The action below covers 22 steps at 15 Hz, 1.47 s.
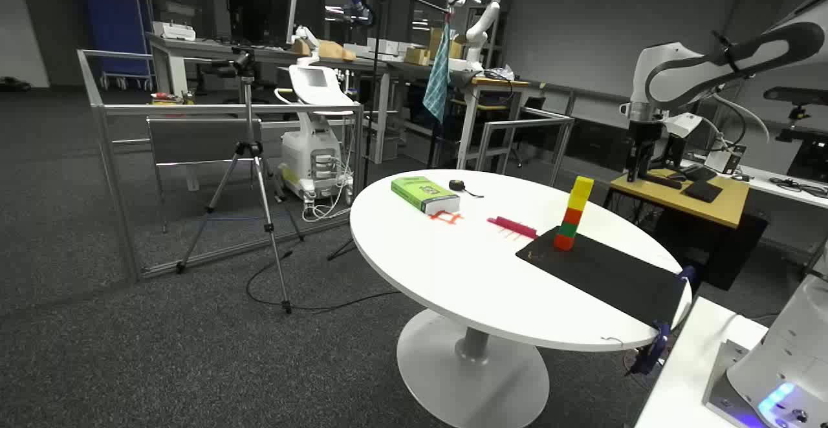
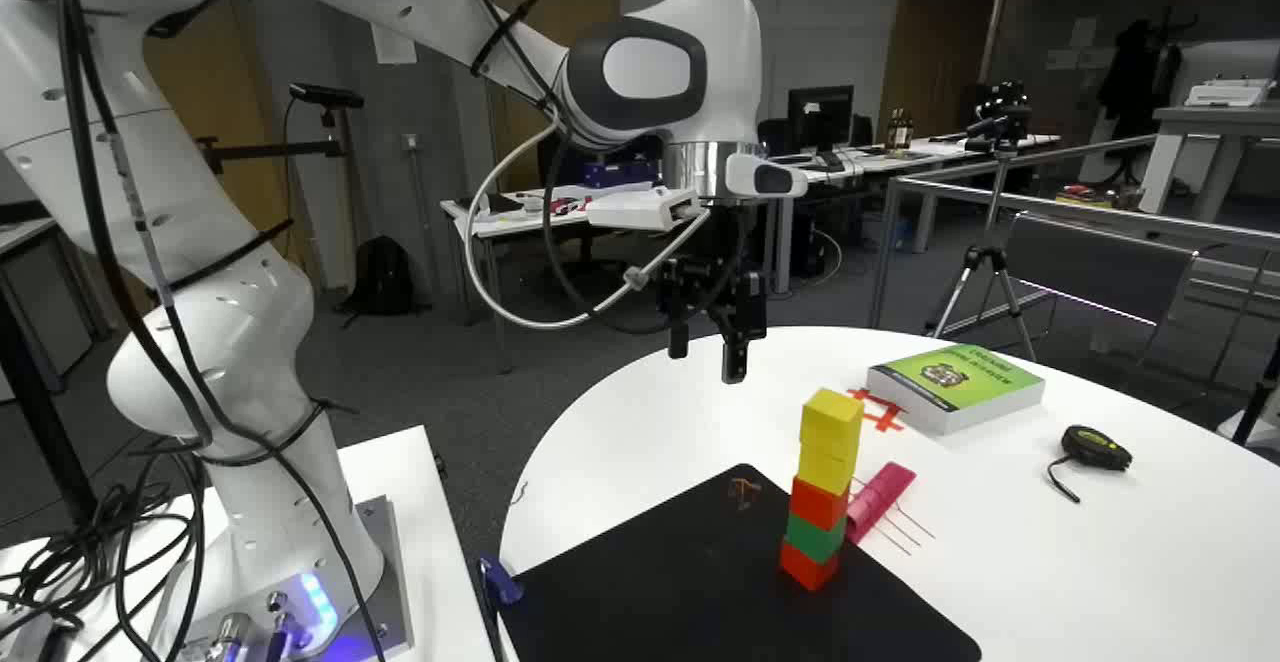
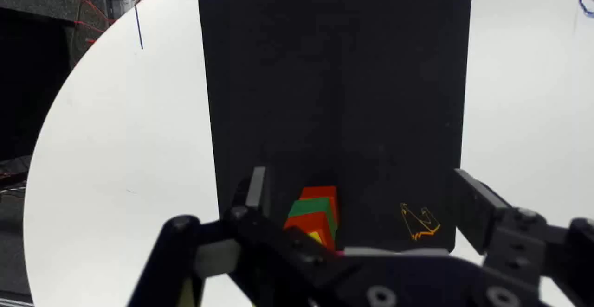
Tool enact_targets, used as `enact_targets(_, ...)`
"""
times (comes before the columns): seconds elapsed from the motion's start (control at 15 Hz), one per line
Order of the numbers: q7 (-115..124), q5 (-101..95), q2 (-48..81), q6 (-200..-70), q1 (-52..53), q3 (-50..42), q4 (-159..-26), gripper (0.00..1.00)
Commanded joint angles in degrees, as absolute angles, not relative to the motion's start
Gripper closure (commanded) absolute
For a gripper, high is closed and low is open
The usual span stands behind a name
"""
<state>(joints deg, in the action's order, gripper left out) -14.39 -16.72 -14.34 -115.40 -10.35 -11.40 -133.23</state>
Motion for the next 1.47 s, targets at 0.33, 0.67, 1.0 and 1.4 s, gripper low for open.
enact_targets(0.33,-15.8,-11.8,-13.5,-118.8,-9.8,-12.5,-131.6,0.0)
enact_targets(0.67,-20.0,-3.3,-9.5,-129.4,-9.7,-14.4,-126.8,0.0)
enact_targets(1.0,-24.4,3.3,0.4,-128.2,-10.3,-15.1,-117.5,0.0)
enact_targets(1.4,-30.3,0.7,12.5,-125.1,-13.0,-13.4,-107.2,0.0)
